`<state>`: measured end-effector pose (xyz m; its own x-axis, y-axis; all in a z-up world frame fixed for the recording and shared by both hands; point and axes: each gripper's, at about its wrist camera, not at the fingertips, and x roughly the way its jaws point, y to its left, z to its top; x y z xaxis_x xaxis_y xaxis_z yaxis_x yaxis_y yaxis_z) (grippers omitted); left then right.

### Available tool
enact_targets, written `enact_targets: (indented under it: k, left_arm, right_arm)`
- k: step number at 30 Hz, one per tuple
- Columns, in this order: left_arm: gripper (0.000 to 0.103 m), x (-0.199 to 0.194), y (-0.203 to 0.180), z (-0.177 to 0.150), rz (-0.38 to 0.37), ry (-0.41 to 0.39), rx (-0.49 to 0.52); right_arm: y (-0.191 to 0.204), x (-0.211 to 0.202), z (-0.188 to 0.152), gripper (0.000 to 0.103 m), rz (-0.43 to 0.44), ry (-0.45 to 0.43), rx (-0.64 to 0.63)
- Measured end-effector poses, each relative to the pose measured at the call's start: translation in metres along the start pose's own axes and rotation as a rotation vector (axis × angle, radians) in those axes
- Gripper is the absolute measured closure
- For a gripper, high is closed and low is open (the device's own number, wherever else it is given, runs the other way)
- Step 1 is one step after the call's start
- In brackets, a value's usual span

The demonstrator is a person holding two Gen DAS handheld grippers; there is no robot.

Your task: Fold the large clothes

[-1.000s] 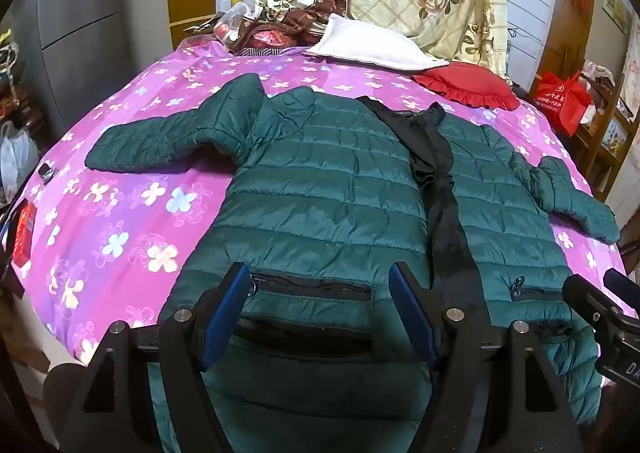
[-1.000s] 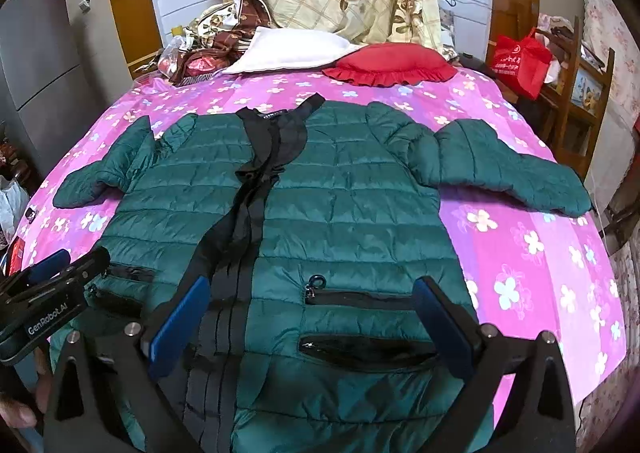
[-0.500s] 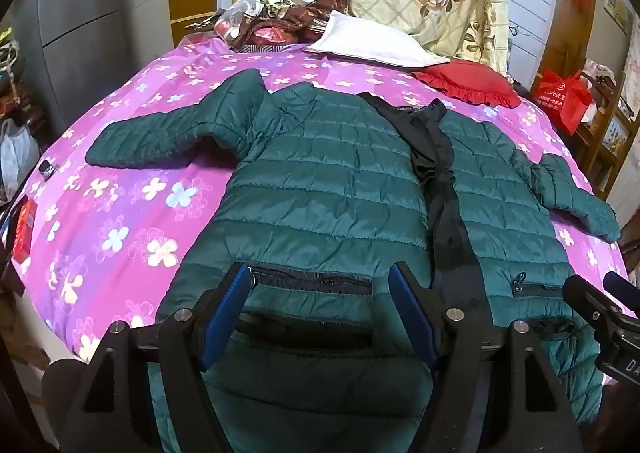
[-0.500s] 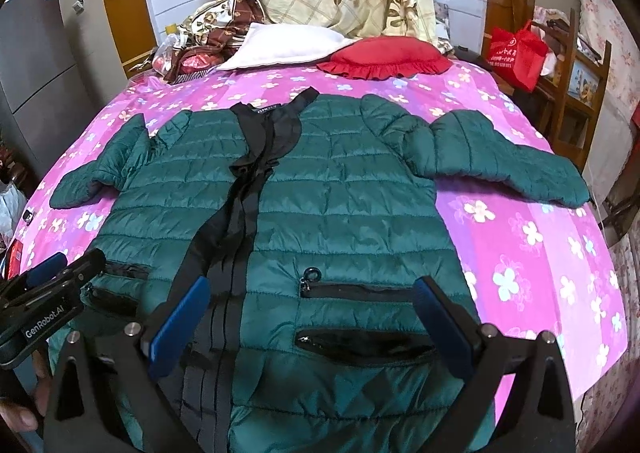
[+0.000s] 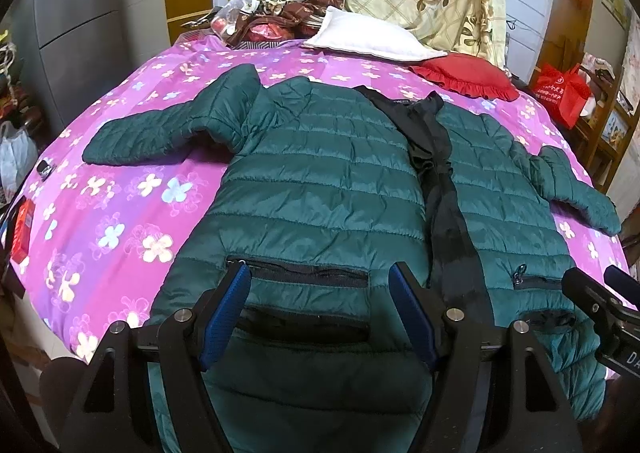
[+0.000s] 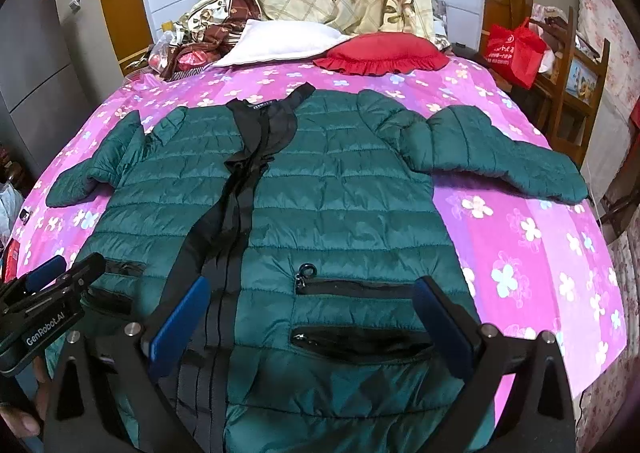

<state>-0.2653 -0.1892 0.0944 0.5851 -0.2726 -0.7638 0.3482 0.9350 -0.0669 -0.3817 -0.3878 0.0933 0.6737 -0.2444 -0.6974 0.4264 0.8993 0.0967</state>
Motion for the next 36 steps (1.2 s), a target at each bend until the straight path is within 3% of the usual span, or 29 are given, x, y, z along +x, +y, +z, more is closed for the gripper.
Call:
enact_targets:
  k: [14,36]
  left_arm:
    - [0.051,0.0017,-0.0046,-0.0017,0.008,0.001,0.020]
    - [0.051,0.0030,-0.0077,-0.0007,0.004,0.003,0.027]
  right_arm:
    - [-0.0019,0.0028,0.0016,0.000,0.003,0.068,0.005]
    - [-0.0027,0.0070,0.0028,0.000,0.000,0.103,0.003]
